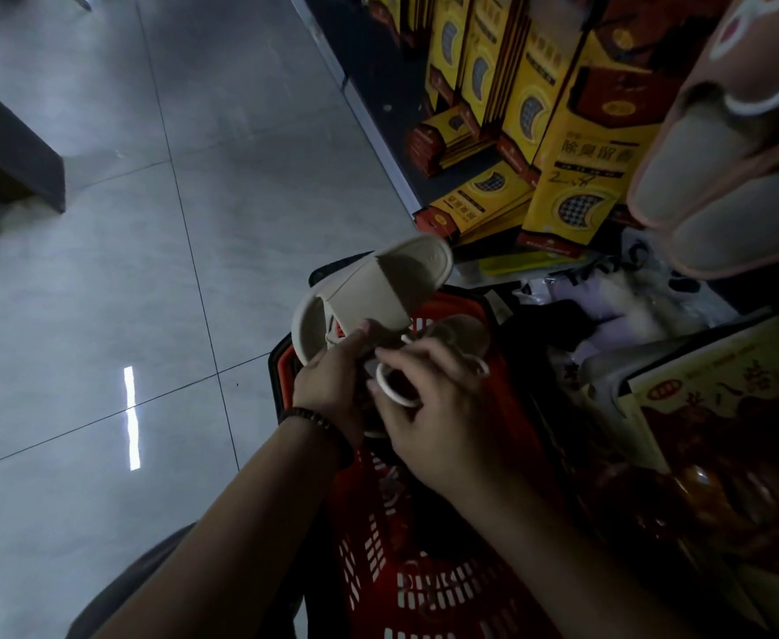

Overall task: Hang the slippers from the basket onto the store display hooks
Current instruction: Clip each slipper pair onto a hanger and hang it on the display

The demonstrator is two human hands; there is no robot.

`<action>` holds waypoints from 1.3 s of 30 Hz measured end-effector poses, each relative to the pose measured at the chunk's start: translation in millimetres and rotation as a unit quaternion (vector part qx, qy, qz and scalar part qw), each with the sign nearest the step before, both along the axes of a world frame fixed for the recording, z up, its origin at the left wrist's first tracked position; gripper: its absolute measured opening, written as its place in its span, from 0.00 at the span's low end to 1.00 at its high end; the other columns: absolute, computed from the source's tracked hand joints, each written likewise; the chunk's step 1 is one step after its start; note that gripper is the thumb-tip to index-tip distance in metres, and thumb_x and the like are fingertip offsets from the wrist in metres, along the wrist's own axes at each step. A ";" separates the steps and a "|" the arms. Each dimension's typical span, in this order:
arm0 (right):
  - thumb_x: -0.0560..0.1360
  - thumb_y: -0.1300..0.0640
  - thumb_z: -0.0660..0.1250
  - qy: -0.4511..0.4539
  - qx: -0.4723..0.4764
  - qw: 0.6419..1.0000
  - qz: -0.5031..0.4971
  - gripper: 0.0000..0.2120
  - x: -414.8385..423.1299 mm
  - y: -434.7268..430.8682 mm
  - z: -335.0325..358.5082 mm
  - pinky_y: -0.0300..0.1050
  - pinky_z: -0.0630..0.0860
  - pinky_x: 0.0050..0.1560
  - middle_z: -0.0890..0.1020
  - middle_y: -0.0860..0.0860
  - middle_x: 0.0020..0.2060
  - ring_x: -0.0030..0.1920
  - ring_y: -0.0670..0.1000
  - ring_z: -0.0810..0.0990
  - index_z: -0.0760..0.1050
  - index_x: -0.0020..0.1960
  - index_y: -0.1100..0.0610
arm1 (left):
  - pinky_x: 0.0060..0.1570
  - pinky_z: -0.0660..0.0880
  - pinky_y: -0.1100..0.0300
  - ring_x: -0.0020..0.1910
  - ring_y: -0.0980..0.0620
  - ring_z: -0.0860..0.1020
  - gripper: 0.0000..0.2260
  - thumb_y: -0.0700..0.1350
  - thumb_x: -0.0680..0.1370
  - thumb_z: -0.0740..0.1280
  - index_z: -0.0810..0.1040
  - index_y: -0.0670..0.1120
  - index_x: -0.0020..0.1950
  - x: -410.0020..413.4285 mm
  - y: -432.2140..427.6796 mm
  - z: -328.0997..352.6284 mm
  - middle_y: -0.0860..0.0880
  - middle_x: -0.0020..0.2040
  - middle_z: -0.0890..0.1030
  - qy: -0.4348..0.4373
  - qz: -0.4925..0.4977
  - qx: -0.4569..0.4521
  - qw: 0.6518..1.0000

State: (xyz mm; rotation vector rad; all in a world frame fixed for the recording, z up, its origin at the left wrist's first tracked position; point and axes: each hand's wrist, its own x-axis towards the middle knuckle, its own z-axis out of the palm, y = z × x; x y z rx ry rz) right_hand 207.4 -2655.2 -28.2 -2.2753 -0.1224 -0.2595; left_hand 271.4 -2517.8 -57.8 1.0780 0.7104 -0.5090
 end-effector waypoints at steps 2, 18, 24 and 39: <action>0.78 0.49 0.70 0.037 0.007 0.998 0.040 0.20 1.4 3.2 0.4 0.33 0.75 0.59 0.77 0.47 0.61 0.60 0.45 0.78 0.79 0.68 0.52 | 0.66 0.75 0.35 0.62 0.36 0.82 0.31 0.58 0.69 0.80 0.81 0.44 0.68 0.3 3.6 -1.8 0.38 0.63 0.83 -0.004 -0.003 -0.017 1.000; 0.80 0.44 0.71 0.233 0.061 0.944 -0.226 0.22 46.8 -59.3 -5.0 0.41 0.74 0.49 0.82 0.52 0.58 0.58 0.48 0.83 0.76 0.69 0.53 | 0.57 0.81 0.38 0.54 0.42 0.86 0.15 0.50 0.76 0.76 0.83 0.46 0.60 -3.5 4.2 30.8 0.44 0.54 0.87 -0.015 0.030 0.067 0.997; 0.83 0.56 0.69 0.281 0.281 0.907 -0.143 0.09 50.7 -80.5 -10.8 0.38 0.74 0.29 0.85 0.46 0.32 0.30 0.43 0.81 0.86 0.48 0.49 | 0.46 0.80 0.50 0.53 0.41 0.85 0.28 0.60 0.70 0.79 0.83 0.46 0.63 7.3 19.0 26.6 0.40 0.60 0.85 0.007 -0.042 0.050 0.998; 0.83 0.53 0.68 0.149 0.237 0.931 -0.234 0.10 55.5 -75.6 -18.0 0.49 0.83 0.48 0.88 0.47 0.42 0.44 0.50 0.88 0.84 0.45 0.46 | 0.42 0.82 0.50 0.40 0.42 0.85 0.22 0.56 0.78 0.71 0.79 0.40 0.64 10.0 31.1 50.2 0.40 0.52 0.83 0.075 -0.167 -0.012 0.983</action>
